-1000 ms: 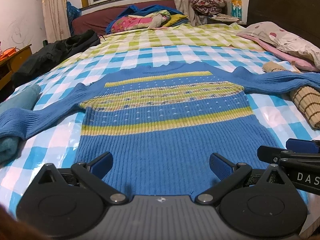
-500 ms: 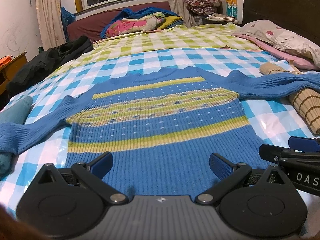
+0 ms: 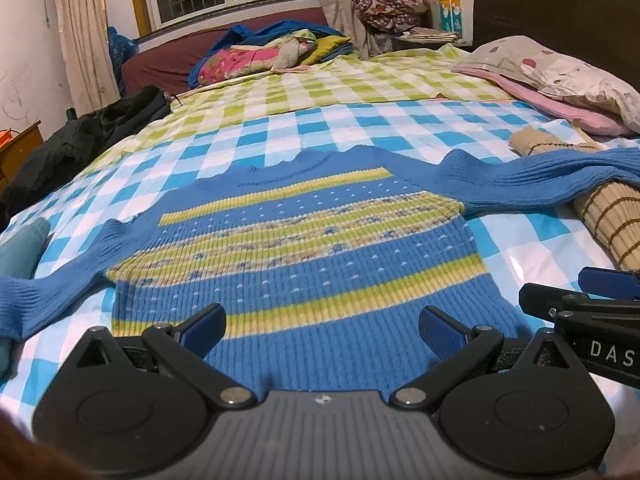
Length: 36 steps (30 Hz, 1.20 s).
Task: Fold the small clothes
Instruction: 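Move the right gripper to the sleeve cuff lying on the beige mat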
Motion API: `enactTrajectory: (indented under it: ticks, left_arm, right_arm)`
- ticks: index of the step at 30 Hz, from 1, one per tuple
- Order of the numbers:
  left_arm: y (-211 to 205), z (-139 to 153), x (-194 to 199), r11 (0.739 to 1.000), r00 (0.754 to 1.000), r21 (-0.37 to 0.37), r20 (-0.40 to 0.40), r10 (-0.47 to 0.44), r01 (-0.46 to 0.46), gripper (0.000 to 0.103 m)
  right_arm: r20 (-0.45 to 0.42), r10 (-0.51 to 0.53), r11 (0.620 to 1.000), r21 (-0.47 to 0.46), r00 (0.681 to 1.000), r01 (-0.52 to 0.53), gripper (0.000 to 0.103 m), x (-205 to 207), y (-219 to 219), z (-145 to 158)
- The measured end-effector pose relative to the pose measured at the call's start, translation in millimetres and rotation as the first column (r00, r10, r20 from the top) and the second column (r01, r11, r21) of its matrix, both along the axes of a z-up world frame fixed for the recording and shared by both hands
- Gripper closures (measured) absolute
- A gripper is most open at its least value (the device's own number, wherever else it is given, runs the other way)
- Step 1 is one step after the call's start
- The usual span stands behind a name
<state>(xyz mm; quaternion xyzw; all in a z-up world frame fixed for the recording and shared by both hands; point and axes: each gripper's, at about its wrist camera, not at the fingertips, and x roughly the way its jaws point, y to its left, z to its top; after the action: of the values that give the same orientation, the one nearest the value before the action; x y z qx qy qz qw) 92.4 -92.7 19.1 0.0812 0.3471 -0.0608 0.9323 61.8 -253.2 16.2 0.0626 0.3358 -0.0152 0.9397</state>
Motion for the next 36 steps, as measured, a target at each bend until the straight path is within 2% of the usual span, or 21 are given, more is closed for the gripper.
enactTrajectory:
  ticks: [10,15,29,36]
  left_arm:
    - [-17,4,11,0.999,0.999,0.012,0.01,-0.032,0.032,0.0]
    - [-31,13,20,0.998,0.998,-0.009,0.038,-0.054,0.055,0.0]
    - [-75,20,43,0.992,0.99,-0.022,0.076,-0.12,0.122,0.0]
    - [-87,14,45,0.99,0.988,-0.008,0.063,-0.139,0.14,0.0]
  right_arm:
    - [0.017,-0.025,1.0,0.017,1.0,0.025,0.044,6,-19,2]
    - [0.057,-0.1,0.994,0.061,0.993,0.096,0.044,9,-47,12]
    - [0.113,-0.341,0.934,0.156,0.933,0.323,0.048,16,-134,25]
    - [0.12,-0.415,0.91,0.074,0.902,0.408,0.048,21,-150,24]
